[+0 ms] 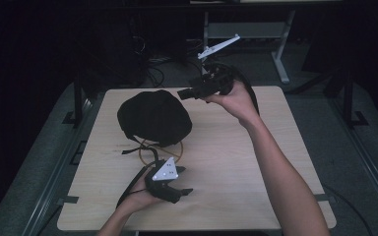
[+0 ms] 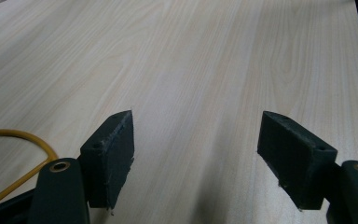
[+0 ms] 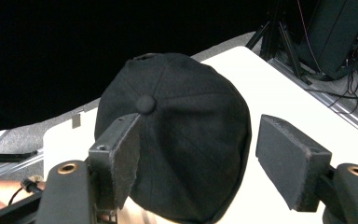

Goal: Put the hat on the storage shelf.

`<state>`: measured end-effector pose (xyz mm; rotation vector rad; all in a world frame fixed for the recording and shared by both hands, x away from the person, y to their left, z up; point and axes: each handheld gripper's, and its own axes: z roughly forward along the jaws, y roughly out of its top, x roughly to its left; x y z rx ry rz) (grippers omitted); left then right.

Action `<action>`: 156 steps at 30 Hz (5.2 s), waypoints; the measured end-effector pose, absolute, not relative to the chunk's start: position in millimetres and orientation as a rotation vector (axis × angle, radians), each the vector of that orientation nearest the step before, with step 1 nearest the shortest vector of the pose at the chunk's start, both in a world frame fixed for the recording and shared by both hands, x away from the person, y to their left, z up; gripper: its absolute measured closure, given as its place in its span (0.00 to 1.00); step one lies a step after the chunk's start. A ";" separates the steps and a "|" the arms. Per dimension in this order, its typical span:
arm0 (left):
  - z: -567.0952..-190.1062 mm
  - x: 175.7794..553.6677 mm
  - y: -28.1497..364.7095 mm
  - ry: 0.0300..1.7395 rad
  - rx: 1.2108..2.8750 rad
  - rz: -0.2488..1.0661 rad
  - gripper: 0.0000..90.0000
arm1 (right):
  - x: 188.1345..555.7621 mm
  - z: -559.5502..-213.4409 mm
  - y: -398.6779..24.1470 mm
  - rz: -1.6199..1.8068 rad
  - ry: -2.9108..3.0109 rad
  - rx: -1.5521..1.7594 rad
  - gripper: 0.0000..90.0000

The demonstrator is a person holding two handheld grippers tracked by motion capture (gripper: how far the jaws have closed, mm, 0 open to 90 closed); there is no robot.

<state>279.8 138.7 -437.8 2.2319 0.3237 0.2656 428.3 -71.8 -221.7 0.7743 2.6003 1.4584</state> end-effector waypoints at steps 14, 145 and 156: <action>-440.2 279.0 137.7 0.327 2.241 0.262 0.29 | 422.6 -226.2 -99.2 1.455 2.580 0.817 0.30; -445.9 284.1 145.6 0.466 2.211 0.226 0.23 | 298.6 -404.6 -303.2 1.342 2.481 1.302 0.17; -443.1 282.6 144.6 0.462 2.192 0.193 0.23 | 269.5 -431.4 -309.7 1.329 2.457 1.312 0.17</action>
